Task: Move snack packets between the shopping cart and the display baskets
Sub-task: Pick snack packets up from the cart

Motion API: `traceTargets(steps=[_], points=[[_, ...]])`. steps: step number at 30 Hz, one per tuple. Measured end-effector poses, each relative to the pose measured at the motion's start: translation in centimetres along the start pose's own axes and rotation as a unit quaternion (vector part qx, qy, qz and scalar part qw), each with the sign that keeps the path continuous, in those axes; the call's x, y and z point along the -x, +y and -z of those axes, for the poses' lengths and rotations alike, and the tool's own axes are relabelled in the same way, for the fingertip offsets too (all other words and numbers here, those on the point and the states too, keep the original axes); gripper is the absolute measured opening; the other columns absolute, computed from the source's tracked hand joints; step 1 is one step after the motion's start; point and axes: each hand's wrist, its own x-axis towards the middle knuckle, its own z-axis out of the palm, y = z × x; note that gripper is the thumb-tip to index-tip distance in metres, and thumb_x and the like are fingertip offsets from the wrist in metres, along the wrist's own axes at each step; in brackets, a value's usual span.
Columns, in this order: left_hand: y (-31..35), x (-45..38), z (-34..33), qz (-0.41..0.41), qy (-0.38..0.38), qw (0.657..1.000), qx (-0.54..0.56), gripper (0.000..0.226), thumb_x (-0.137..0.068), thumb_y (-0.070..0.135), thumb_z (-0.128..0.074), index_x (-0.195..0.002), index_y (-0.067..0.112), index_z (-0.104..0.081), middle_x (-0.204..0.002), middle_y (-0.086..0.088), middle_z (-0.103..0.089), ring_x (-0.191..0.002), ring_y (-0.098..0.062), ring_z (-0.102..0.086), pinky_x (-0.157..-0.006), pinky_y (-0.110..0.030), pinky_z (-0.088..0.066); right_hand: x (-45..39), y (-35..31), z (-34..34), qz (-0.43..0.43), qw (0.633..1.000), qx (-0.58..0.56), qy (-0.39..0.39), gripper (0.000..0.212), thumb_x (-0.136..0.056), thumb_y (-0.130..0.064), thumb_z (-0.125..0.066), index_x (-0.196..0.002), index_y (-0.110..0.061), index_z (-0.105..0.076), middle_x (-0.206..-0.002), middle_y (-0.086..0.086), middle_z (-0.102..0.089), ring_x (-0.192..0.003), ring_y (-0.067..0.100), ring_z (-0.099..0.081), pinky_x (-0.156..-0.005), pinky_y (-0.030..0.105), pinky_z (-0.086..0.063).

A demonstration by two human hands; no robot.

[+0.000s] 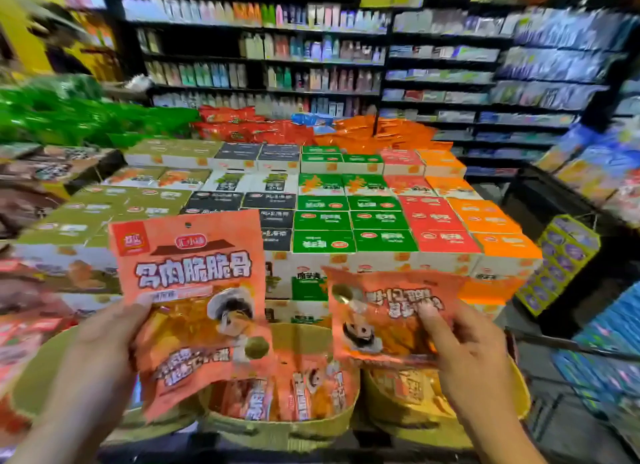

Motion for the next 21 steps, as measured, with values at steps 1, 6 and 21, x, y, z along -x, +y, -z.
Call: traceTargets(steps=[1,6,21], points=[[-0.1,-0.6,1.2,0.000,0.003,1.000,0.005,0.065,-0.076,0.072,-0.073,-0.105,0.013,-0.073,-0.096,-0.014,-0.075,-0.081,-0.032,-0.070,-0.080,-0.062,-0.058,-0.5,-0.9,-1.8,0.014,0.999,0.012,-0.033,0.025,-0.100,-0.056,-0.060,-0.081,-0.042,-0.068,-0.066,-0.017,-0.062,-0.059,-0.003,-0.055,-0.049,0.008,-0.034],[-0.4,-1.9,6.0,-0.003,0.008,1.000,0.000,0.050,-0.081,0.068,-0.071,-0.083,0.018,-0.071,-0.058,0.003,-0.060,-0.044,-0.019,-0.057,-0.056,-0.027,-0.052,-3.6,-2.4,-10.9,0.100,0.956,0.107,-0.256,0.028,-0.101,-0.034,-0.062,-0.074,-0.041,-0.060,-0.072,-0.022,-0.060,-0.069,-0.001,-0.056,-0.062,0.018,-0.037],[-2.0,1.4,11.5,0.024,0.086,0.996,-0.011,0.070,-0.062,0.072,-0.081,-0.096,0.011,-0.078,-0.080,-0.021,-0.075,-0.065,-0.028,-0.070,-0.063,-0.031,-0.056,0.4,8.9,-28.7,-0.027,0.741,0.281,-0.609,0.028,-0.094,-0.013,-0.056,-0.116,-0.018,-0.073,-0.117,0.004,-0.075,-0.108,0.024,-0.069,-0.091,0.032,-0.056]])
